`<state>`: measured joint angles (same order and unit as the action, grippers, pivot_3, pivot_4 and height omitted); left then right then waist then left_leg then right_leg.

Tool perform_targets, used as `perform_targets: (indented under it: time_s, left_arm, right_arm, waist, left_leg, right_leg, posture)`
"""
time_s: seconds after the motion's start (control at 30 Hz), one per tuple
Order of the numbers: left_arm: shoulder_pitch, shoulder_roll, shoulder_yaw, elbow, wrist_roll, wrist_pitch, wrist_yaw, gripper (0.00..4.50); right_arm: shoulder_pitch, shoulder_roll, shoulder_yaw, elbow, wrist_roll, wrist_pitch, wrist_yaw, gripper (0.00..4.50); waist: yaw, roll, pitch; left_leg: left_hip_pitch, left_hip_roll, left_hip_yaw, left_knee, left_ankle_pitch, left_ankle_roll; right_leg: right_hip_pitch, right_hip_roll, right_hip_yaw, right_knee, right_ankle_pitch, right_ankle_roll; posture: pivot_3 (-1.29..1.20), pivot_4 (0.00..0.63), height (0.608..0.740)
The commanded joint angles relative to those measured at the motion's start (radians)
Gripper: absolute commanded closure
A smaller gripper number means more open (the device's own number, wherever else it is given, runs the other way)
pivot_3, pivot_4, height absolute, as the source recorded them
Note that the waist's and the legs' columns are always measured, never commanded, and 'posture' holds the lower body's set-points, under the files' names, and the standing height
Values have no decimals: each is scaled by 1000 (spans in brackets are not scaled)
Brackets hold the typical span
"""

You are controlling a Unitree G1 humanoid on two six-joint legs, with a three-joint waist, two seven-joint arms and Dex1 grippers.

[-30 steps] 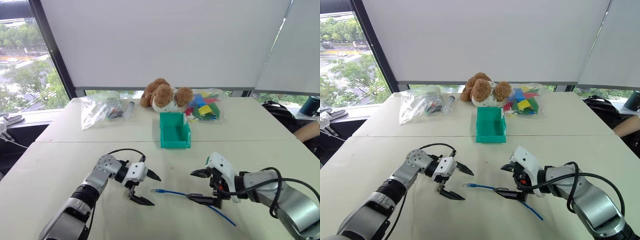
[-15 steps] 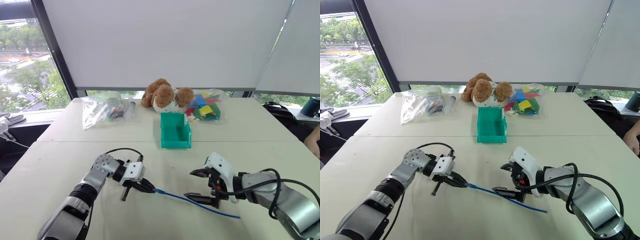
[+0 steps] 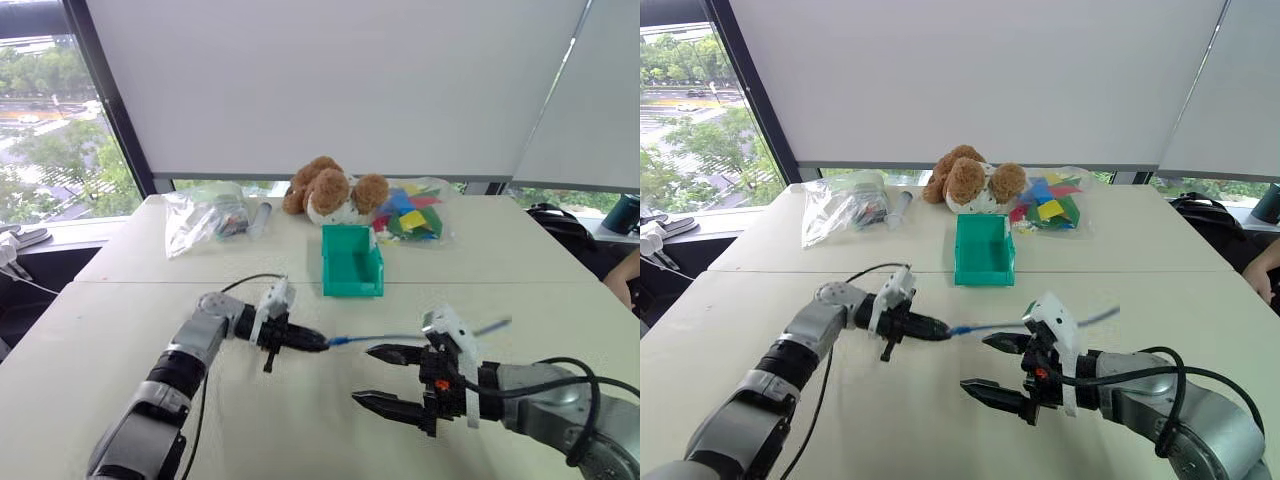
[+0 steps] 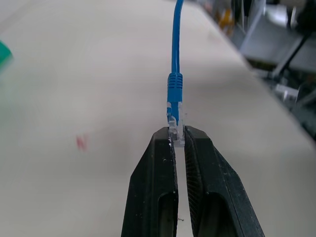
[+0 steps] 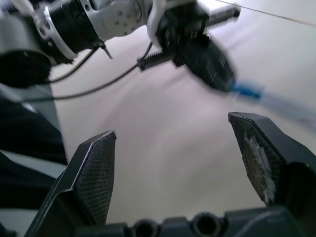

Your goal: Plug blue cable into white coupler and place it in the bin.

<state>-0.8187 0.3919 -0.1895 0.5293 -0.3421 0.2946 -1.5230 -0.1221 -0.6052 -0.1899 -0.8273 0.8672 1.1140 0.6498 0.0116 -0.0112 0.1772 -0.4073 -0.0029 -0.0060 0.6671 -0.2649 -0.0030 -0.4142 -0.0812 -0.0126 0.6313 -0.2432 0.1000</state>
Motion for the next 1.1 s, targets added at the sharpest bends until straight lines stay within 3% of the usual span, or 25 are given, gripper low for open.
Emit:
perform_targets:
  time_s: [0.03,0.33,0.77,0.83,0.9,1.07,1.1]
  left_arm:
    - [-26,-1,46,-70,-65,116,13,4453]
    - [-5,-2,75,-190,-145,272,62,4453]
    - [49,15,91,-283,-179,333,124,4453]
    - [48,16,93,-282,-181,336,130,4500]
    - [49,17,93,-280,-181,335,133,4500]
    - [44,19,96,-269,-186,332,142,4500]
    - [40,17,98,-266,-190,335,145,4500]
  right_arm:
    - [2,46,-20,24,87,0,-69,549]
    - [-137,335,-16,270,190,-57,-305,549]
    - [-140,392,0,324,263,-133,-378,549]
    - [-137,390,4,324,272,-141,-383,1113]
    - [-132,392,4,323,285,-150,-389,1967]
    - [-119,372,12,312,304,-158,-389,4451]
    - [-117,368,16,310,305,-160,-388,4482]
  waist:
    - [-3,0,0]
    - [-8,1,0]
    - [-7,1,0]
    - [-8,1,0]
    - [-7,1,0]
    - [-7,1,0]
    - [-8,1,0]
  left_leg:
    - [0,0,0,0,0,0]
    - [0,0,0,-1,0,0]
    - [0,0,1,-1,0,0]
    - [0,0,1,-1,0,0]
    - [0,0,1,-1,0,0]
    - [0,0,1,-1,0,0]
    - [0,0,1,-1,0,0]
  right_leg:
    - [0,0,0,0,0,0]
    - [-1,1,1,1,0,0]
    - [-2,1,2,1,0,0]
    - [-2,1,2,1,0,0]
    - [-2,1,2,1,0,0]
    - [-2,1,2,1,0,0]
    - [-2,1,2,1,0,0]
  posture:
    - [0,150,740]
    - [0,150,740]
    - [0,150,740]
    - [0,150,740]
    - [0,150,740]
    - [0,150,740]
    - [0,150,740]
